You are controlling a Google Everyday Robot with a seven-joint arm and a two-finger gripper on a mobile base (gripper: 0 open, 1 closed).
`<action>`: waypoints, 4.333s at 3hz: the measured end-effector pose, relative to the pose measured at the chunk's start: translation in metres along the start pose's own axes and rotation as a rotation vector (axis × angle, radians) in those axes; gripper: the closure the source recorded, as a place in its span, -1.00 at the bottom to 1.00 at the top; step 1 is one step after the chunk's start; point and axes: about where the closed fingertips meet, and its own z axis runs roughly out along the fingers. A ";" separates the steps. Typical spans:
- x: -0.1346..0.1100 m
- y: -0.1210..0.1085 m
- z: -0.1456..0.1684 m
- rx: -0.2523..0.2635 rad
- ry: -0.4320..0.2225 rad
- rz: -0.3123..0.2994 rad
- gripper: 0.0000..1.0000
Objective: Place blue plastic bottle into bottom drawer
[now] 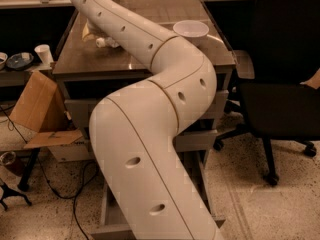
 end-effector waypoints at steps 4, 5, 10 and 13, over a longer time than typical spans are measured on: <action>-0.004 -0.021 -0.003 0.053 -0.011 0.030 1.00; -0.012 -0.041 -0.020 0.060 -0.047 0.032 1.00; 0.069 -0.146 -0.149 -0.621 -0.133 0.034 1.00; 0.075 -0.172 -0.169 -0.676 -0.174 -0.026 1.00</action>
Offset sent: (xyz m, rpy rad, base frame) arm 0.0042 -0.0089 0.0034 -0.0124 0.0068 -0.0588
